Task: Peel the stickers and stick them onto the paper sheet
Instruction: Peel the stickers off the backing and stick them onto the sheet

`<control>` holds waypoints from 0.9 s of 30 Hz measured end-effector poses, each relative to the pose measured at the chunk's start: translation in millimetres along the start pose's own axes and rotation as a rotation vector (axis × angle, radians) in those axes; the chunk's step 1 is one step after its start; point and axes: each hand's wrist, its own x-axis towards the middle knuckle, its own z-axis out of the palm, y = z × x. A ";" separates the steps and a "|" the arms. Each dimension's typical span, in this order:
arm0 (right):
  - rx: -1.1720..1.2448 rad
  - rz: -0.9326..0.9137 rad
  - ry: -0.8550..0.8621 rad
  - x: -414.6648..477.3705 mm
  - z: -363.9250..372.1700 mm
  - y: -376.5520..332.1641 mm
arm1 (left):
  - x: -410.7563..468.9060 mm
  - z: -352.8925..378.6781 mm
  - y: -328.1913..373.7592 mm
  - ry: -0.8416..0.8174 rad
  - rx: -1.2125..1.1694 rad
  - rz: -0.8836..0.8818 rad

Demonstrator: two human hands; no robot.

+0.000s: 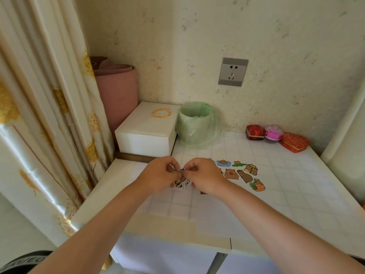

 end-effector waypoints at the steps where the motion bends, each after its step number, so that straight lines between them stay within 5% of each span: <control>1: 0.056 0.016 -0.002 -1.3 -3.9 -1.7 | 0.0 0.3 3.1 -0.002 -0.049 -0.014; 7: 0.299 0.100 -0.005 -7.3 -28.9 -6.7 | 2.5 5.0 24.6 0.039 -0.329 -0.056; 16: 0.350 0.113 0.210 -10.7 -61.2 6.6 | 14.2 22.9 46.3 -0.001 -0.242 0.001; 21: 0.489 0.132 0.151 -19.3 -78.8 10.5 | 22.7 32.5 60.4 -0.026 -0.279 0.009; 27: 0.378 0.125 0.065 -23.3 -93.4 27.4 | 34.5 46.9 70.3 -0.056 -0.424 -0.024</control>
